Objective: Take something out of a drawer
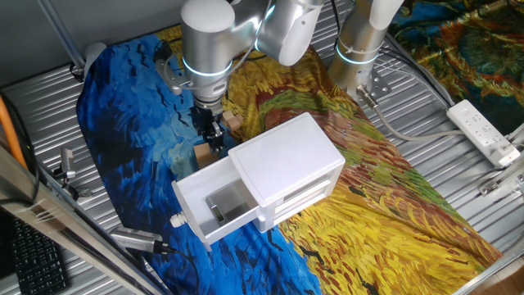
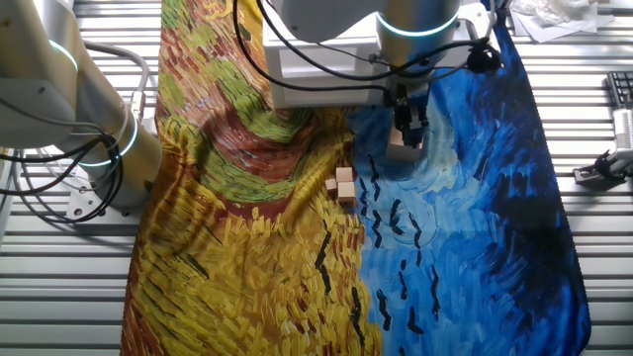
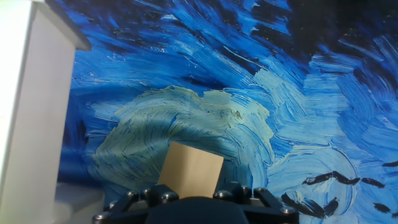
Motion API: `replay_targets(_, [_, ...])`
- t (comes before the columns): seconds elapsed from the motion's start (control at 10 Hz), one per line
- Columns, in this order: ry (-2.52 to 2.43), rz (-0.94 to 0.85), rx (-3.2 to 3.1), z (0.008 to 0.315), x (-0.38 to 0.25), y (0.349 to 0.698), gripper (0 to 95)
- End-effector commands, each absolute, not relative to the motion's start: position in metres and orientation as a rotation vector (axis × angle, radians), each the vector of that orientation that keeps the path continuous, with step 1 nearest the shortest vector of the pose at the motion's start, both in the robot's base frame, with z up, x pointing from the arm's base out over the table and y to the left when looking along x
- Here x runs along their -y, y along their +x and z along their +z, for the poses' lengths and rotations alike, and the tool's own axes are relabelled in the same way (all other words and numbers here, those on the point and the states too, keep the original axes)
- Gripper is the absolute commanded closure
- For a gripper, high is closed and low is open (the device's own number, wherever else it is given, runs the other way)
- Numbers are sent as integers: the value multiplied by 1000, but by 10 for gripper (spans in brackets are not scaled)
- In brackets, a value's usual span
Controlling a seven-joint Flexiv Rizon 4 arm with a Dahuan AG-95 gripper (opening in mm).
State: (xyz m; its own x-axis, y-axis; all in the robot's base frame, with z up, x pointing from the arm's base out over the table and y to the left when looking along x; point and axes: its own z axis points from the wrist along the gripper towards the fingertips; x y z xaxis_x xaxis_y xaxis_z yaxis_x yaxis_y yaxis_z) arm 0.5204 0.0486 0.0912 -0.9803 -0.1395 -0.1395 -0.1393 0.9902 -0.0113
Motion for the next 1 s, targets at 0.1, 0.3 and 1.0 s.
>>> replay_targets(0.1, [-219,-1,-2989,93,-49,523,380])
replay_targets(0.3, [-231,-2,-2990,96,-48,524,380])
replay_targets(1.0, [-254,-9,-2989,111,-45,524,380])
